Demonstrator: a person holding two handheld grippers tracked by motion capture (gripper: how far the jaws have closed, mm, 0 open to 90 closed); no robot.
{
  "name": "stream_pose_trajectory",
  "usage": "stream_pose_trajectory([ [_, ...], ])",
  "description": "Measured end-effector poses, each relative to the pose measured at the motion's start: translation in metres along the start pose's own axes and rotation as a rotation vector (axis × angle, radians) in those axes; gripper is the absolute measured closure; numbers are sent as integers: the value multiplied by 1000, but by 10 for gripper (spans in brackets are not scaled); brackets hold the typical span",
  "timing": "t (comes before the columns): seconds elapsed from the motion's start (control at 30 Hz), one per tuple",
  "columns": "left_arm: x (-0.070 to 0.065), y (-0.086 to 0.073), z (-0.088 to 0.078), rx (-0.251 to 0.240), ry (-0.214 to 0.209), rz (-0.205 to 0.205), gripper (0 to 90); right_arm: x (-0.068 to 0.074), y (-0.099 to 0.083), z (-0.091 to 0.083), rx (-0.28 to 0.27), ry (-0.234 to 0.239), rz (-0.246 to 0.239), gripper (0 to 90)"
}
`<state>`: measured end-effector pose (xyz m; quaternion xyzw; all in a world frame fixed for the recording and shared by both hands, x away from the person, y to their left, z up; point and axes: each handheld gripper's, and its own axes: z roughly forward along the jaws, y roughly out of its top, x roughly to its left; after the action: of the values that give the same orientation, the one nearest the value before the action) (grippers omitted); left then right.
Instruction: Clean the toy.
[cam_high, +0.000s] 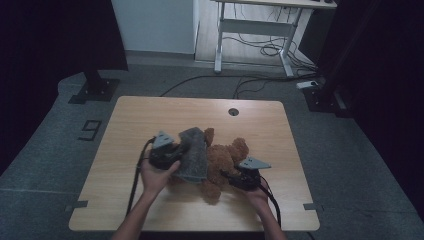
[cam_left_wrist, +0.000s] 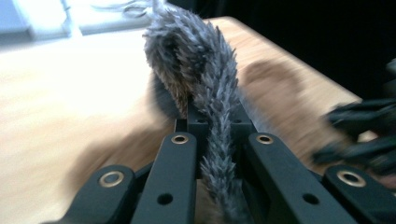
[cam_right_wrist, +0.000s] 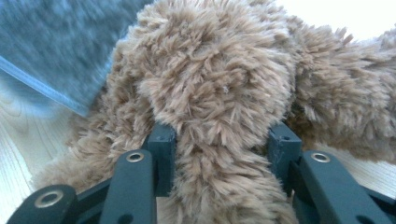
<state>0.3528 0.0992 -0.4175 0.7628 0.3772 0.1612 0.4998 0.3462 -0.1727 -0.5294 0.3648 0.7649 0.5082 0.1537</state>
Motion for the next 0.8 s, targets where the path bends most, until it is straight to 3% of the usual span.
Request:
stream_pose_trajectory([
  [0.1,-40,22,31,32,-61,77,843,-1,0,0,-1,4,3,556],
  [0.17,-57,29,49,59,-86,108,843,-1,0,0,-4,3,-1,555],
  [0.27,-75,34,81,112,-104,120,842,-1,-1,-1,-5,5,-5,554],
  [0.33,-78,31,96,152,-81,143,841,-1,-1,-1,-6,5,-5,553],
  [0.43,-70,19,118,242,-19,158,840,-1,-2,-1,-8,4,-2,553],
  [0.5,-61,11,121,258,-13,142,839,0,-2,-1,-6,0,0,553],
  [0.53,-53,9,119,246,-32,96,839,0,-2,-1,-5,-2,6,554],
  [0.57,-49,9,116,241,-33,80,839,0,-2,0,-3,-4,13,555],
  [0.67,-42,9,103,224,8,86,839,3,-3,1,-4,-21,9,557],
  [0.8,-20,9,76,210,102,87,839,2,-3,1,-6,-20,19,559],
])
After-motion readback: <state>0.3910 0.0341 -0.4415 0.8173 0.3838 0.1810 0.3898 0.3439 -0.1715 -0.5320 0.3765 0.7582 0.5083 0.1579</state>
